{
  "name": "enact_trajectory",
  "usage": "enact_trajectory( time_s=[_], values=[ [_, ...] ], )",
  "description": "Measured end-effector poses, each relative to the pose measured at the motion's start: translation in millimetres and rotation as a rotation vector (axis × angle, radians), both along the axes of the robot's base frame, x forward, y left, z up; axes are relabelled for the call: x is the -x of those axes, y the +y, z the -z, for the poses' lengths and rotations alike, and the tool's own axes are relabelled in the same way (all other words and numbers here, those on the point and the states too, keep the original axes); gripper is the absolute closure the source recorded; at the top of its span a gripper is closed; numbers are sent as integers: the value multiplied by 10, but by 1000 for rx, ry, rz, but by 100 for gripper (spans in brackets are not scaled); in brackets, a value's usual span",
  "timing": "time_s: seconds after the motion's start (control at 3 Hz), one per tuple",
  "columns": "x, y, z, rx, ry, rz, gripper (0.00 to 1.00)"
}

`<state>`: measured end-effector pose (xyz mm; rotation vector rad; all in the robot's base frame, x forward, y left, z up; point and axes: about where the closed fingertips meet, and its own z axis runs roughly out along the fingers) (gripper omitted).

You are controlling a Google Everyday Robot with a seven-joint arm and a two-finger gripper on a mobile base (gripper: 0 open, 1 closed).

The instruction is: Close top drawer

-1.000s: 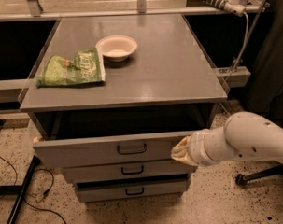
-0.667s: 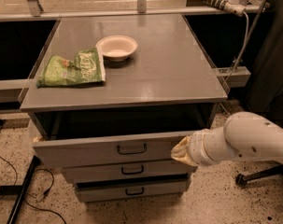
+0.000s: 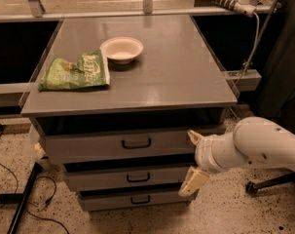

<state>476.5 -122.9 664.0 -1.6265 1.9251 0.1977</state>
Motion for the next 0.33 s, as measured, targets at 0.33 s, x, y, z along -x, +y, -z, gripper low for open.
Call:
enact_trajectory(
  time_s=[0.33],
  values=[
    [0,0,0,0,0,0,0]
  ],
)
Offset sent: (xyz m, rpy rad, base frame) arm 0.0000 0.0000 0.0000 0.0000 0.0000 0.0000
